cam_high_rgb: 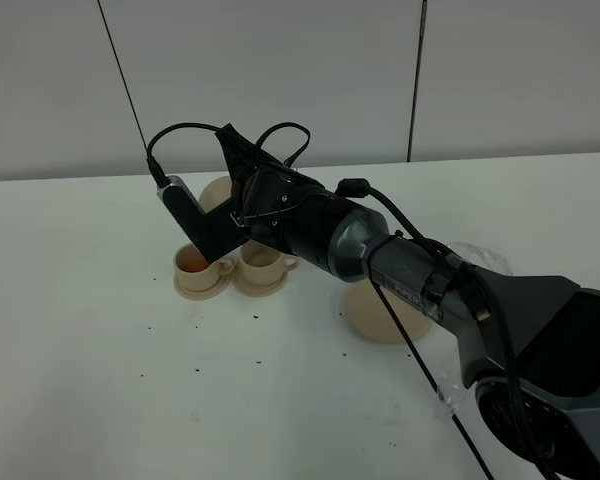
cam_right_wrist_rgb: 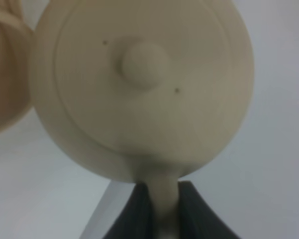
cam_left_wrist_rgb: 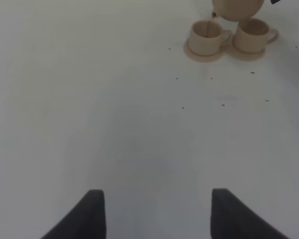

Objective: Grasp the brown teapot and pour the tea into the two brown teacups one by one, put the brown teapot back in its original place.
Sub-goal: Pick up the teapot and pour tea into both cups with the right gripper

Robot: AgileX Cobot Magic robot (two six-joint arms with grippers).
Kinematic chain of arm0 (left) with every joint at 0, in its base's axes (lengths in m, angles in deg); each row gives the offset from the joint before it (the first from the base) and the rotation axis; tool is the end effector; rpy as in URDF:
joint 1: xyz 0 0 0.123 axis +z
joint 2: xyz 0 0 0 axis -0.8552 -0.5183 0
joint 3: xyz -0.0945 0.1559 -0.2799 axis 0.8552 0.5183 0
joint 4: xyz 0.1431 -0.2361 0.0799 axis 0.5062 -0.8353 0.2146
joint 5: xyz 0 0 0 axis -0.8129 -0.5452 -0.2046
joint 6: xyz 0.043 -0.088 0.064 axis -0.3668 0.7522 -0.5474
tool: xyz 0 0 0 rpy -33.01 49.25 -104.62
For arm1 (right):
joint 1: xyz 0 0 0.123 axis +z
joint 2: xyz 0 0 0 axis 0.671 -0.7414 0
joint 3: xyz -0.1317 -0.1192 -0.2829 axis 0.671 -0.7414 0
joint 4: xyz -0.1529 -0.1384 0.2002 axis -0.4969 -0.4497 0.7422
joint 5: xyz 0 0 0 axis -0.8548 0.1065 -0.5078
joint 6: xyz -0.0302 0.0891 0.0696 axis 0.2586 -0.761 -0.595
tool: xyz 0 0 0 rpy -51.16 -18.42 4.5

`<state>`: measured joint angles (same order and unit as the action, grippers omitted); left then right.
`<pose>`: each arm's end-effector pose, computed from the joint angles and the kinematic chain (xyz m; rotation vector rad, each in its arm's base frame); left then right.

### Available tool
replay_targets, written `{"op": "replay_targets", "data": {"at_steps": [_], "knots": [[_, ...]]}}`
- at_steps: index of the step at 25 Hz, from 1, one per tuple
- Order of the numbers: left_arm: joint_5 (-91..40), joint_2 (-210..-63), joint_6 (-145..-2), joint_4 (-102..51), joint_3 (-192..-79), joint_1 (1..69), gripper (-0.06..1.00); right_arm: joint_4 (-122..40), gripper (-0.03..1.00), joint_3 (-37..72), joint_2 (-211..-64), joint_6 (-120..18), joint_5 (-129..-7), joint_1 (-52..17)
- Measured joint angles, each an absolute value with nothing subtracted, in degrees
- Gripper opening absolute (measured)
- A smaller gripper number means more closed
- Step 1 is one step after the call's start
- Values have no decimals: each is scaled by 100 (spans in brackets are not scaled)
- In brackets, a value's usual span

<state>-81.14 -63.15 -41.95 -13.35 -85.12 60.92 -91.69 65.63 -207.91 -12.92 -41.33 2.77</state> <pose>-0.0002 -0.0022 0.2863 0.0100 2.0147 0.0272 0.4997 0.4334 0.1914 -2.1339 0.9670 -0.9319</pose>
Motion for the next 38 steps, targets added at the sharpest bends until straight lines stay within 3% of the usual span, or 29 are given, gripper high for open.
{"op": "replay_targets", "data": {"at_steps": [38], "knots": [[-8114, -6315, -4202, -1335, -8512, 6092, 53, -9303, 9, 6563, -20791, -941, -4504, 277]]}}
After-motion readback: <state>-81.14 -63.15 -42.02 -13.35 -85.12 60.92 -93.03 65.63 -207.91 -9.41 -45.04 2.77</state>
